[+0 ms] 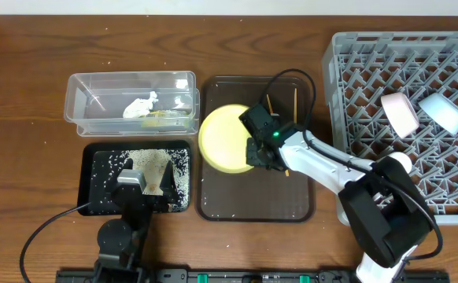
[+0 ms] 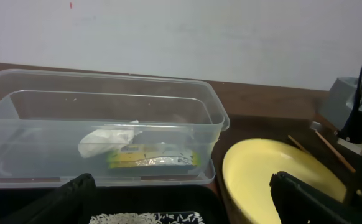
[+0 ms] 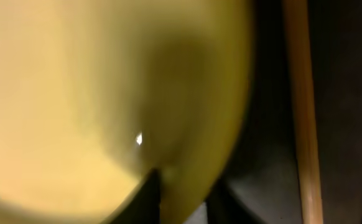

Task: Sort waste into correct bins and load items into the dishwasher rack
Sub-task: 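Reach the right gripper to the yellow plate and grasp its edge, then lift the yellow plate and stand it upright in the dish rack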

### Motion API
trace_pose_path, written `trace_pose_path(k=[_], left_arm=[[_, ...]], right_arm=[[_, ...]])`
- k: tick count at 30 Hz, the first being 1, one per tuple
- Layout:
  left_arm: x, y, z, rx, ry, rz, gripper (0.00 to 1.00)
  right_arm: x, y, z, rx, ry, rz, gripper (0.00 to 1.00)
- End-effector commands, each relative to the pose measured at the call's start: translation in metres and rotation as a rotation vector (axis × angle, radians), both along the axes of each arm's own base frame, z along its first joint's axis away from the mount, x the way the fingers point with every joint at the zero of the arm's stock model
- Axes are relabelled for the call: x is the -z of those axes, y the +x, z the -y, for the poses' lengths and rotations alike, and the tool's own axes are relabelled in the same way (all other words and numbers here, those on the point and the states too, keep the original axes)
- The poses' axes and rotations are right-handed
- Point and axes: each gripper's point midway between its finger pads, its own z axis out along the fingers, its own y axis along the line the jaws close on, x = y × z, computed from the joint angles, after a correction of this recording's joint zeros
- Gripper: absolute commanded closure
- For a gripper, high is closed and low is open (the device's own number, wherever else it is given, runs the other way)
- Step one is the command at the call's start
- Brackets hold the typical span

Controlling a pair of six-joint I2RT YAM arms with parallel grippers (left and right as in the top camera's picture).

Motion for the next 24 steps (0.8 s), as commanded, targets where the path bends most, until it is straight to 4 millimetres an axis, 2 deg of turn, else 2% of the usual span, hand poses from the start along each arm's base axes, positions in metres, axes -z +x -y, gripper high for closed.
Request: trace_pose_path(k=[1,3,6,10,13,17,19,21,24], left_arm=[[0.015,0.000,-0.002,-0.010,0.009,-0.041,0.08],[0.015,0.000,-0.002,-0.010,0.010,-0.041,0.08],[0.015,0.000,-0.002,-0.010,0.009,-0.041,0.08],[0.015,0.000,-0.002,-0.010,0.009,-0.041,0.08],[0.015,0.000,-0.002,-0.010,0.009,-0.041,0.08],[0.015,0.000,-0.002,-0.010,0.009,-0.041,0.08],[0.015,0.000,-0.002,-0.010,0.010,-0.041,0.08],[0.015,0.000,-0.002,-0.010,0.010,-0.041,0.08],[0.015,0.000,-0.002,-0.010,0.010,-0.041,0.08]], right_arm=[[0.000,-0.001,0.004,0.042,0.004,-0.013,0.96],[-0.014,0.006,0.012,0.062,-0.002,0.025,0.99],[-0.052,0.022,0.032,0.108,-0.023,0.139,0.99],[-0.129,0.047,0.072,0.141,-0.074,0.385,0.99],[-0.200,0.058,0.118,0.165,-0.212,0.619,0.99],[-0.278,0.052,0.182,0.270,-0.483,0.844,0.99],[-0.310,0.044,0.213,0.342,-0.650,0.906,0.99],[-0.333,0.036,0.240,0.411,-0.804,0.926,0.99],[-0.353,0.029,0.274,0.517,-0.958,0.913,0.99]])
